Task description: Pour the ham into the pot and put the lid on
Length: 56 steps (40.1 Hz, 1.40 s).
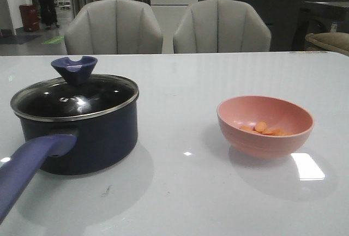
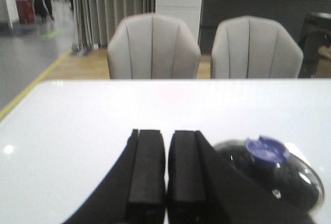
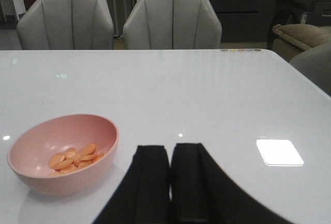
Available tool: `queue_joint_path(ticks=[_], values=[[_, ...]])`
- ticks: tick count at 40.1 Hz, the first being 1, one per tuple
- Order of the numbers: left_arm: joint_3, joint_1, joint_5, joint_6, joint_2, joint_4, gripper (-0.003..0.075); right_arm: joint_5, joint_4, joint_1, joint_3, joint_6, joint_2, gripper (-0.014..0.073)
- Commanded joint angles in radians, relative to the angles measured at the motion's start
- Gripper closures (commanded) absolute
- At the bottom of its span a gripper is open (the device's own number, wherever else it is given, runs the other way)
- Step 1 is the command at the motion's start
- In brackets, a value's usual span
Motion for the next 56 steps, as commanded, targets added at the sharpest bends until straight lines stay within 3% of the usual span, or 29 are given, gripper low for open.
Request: queue_joint_path(ticks=[1, 10, 21, 32, 37, 41, 56], values=[[-0.036, -0.001, -0.038, 0.0, 0.024, -0.018, 0.0607, -0.076, -0.013, -0.007, -0.006, -0.002, -0.02, 0.0428], [-0.036, -0.001, -0.028, 0.0, 0.028, -0.018, 0.0572, -0.076, -0.013, -0.007, -0.006, -0.002, -0.02, 0.0428], [-0.036, -0.001, -0.02, 0.0, 0.029, -0.016, 0.0226, -0.076, -0.013, -0.007, -0.006, -0.002, -0.02, 0.0428], [-0.04, -0.001, 0.006, -0.002, 0.033, -0.049, 0.0227, -0.076, -0.013, -0.007, -0.006, -0.002, -0.02, 0.0428], [-0.092, -0.001, 0.079, -0.002, 0.083, -0.035, 0.0171, -0.076, -0.013, -0.007, -0.006, -0.002, -0.02, 0.0428], [-0.153, -0.01, 0.113, -0.002, 0.156, -0.035, 0.0134, -0.076, -0.013, -0.007, -0.006, -0.002, -0.02, 0.0428], [-0.38, -0.031, 0.229, -0.002, 0.591, -0.035, 0.0133, -0.076, -0.013, -0.007, -0.006, -0.002, -0.02, 0.0428]])
